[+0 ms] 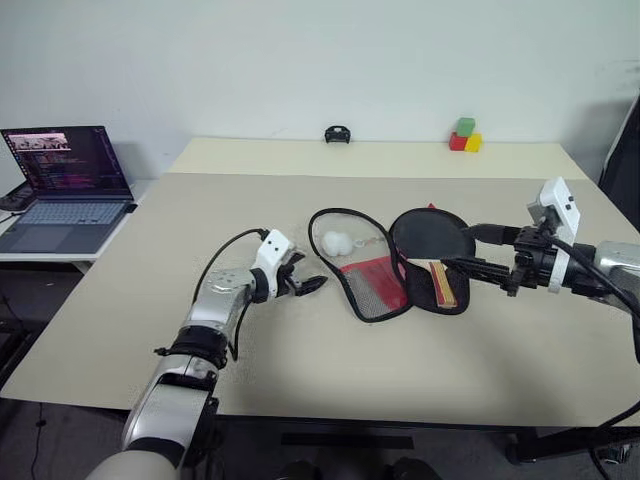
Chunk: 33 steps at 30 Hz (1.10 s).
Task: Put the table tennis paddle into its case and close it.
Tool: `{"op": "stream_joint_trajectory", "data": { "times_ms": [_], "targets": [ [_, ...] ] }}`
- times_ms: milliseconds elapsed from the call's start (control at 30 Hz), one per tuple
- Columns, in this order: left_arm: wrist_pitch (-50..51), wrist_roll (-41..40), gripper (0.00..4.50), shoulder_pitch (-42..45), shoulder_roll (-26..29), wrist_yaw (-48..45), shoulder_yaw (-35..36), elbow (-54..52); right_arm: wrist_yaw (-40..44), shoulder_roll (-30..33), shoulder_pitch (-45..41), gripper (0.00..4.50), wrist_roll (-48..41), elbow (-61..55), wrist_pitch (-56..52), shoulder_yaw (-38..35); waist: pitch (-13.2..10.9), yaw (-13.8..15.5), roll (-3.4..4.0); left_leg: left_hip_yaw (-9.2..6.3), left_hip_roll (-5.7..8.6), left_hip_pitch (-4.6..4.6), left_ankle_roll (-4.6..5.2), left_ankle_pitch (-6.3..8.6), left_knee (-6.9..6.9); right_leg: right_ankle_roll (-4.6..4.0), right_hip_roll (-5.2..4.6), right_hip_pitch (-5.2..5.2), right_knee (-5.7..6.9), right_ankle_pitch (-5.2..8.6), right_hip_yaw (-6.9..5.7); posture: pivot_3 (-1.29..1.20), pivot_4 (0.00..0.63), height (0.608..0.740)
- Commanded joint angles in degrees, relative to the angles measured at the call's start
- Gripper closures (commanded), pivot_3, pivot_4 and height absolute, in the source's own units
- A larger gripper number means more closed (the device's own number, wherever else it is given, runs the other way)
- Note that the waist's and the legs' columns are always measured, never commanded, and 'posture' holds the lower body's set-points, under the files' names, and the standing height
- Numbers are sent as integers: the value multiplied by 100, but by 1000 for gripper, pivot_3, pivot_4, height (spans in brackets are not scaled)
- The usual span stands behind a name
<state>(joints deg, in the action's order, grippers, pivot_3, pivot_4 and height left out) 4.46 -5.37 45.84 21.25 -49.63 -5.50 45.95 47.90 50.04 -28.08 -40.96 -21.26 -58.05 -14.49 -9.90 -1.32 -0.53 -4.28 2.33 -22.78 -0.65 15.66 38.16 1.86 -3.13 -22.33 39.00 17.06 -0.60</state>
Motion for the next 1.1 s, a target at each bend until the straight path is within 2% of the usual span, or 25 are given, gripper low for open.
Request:
{"op": "stream_joint_trajectory", "data": {
  "times_ms": [33,200,433,600,733,967,1100],
  "targets": [
    [-323,118,0,342,-178,-103,-55,340,75,173,12,17,-58,-154,214,-176,-1,-1,-1,0,0,0,0,0,1,0,0,0,1,0,0,0,150,740],
    [-507,156,0,766,-520,-203,-79,586,-1,187,130,17,-121,-266,205,-251,-5,-13,-8,0,-1,0,0,0,1,0,1,0,2,0,-1,0,150,740],
    [-334,-302,0,1825,-1330,-529,142,407,-217,242,353,17,-246,-522,93,-470,-13,50,-21,-2,4,-9,0,0,10,3,0,0,0,-1,-4,0,150,740],
    [-680,-224,0,2654,-2061,-120,299,1401,-484,246,580,17,-303,-704,-20,-685,-15,112,-25,3,4,-7,0,0,10,3,1,0,-1,-1,-7,0,150,740],
    [-947,-103,0,2979,-2418,343,409,2016,-765,244,700,17,-340,-808,-173,-775,-18,93,-29,10,3,1,1,0,5,4,2,0,2,-1,-7,0,150,740],
    [-1228,-63,0,2631,-2096,-153,390,1711,-1081,107,912,17,-289,-761,-126,-696,-18,79,-29,14,0,6,2,-2,0,4,4,-1,5,-1,-4,0,150,740],
    [-947,-364,0,1818,-1490,-1036,414,526,-1337,-127,828,17,-68,-379,-80,-311,-17,40,-27,16,-3,12,-15,-12,-2,3,4,0,6,-1,1,0,150,740]
  ]
}}
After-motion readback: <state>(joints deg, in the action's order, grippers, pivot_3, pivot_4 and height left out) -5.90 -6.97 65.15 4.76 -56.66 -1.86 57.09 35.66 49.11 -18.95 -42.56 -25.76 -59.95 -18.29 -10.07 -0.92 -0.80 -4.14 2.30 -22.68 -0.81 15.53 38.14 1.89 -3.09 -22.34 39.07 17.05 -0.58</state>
